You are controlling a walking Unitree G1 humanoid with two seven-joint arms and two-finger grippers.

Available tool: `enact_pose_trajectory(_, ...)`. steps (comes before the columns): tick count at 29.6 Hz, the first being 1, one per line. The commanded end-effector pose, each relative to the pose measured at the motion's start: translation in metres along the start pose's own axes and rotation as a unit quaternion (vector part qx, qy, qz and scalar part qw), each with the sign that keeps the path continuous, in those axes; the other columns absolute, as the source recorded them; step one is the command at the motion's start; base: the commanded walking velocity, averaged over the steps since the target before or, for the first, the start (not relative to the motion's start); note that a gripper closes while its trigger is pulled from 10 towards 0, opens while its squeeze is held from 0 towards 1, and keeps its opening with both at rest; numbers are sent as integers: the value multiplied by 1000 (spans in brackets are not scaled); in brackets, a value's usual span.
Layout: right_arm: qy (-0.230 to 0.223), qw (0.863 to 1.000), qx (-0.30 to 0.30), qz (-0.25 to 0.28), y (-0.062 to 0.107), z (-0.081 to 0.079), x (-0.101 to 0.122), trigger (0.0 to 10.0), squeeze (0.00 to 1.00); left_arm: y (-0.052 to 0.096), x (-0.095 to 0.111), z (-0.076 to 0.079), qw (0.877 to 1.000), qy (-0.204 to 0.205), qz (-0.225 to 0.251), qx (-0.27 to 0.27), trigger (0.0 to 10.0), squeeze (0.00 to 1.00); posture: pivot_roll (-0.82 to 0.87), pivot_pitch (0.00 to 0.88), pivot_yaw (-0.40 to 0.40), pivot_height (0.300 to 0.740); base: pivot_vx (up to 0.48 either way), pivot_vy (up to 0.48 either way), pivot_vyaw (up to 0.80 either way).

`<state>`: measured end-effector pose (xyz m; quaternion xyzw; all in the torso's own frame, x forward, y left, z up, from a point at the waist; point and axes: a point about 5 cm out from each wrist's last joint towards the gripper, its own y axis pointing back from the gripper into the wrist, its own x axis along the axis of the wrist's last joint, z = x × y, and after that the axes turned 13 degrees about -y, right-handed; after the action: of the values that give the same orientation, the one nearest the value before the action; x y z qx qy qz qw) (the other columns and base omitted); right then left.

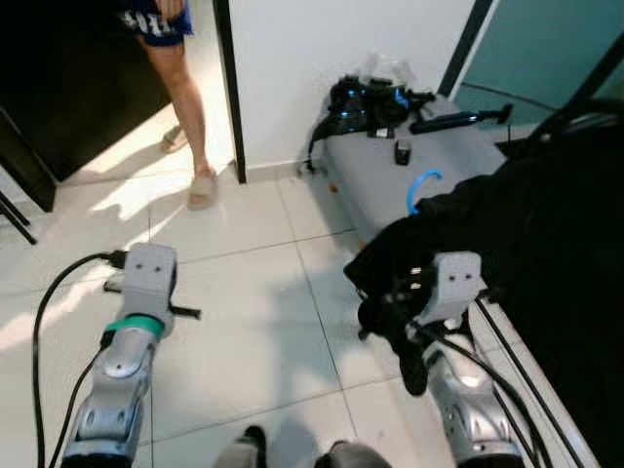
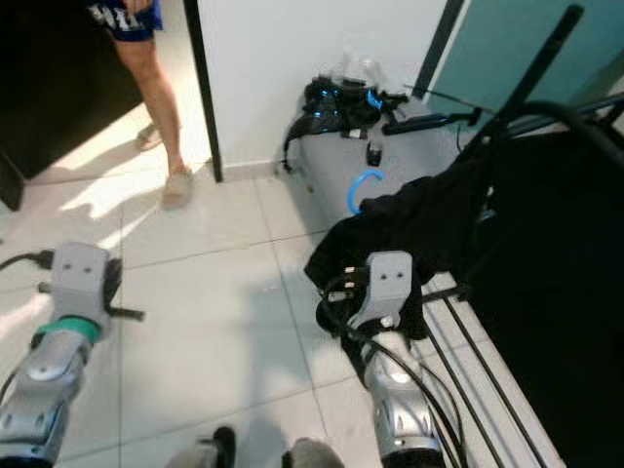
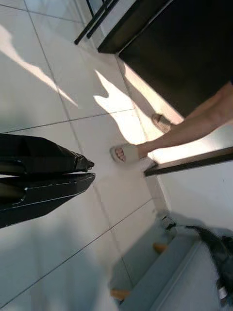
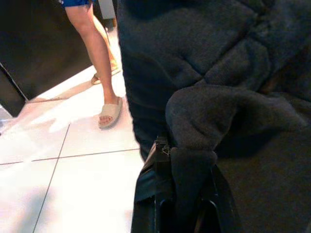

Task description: Hang hanger

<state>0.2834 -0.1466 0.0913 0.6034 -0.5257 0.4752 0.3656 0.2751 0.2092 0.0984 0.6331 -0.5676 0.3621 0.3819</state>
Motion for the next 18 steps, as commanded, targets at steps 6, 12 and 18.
enact_pose_trajectory(6, -10, 998, -52, 15, -5, 18, 11, 10000, 0, -5, 4, 12, 999, -5, 5, -31, 10000, 0, -13, 86, 41, 740, 0, 0, 0)
enact_pose_trajectory(12, -9, 988, -148, 39, -6, 65, 33, 10000, 0, -8, 6, 10, 999, -9, 7, -37, 10000, 0, -23, 91, 58, 740, 0, 0, 0)
enact_pose_trajectory(18, 8, 978, -206, 43, -10, 113, 60, 10000, 0, -8, 6, 11, 999, -9, 6, -43, 10000, 0, -26, 110, 72, 740, 0, 0, 0)
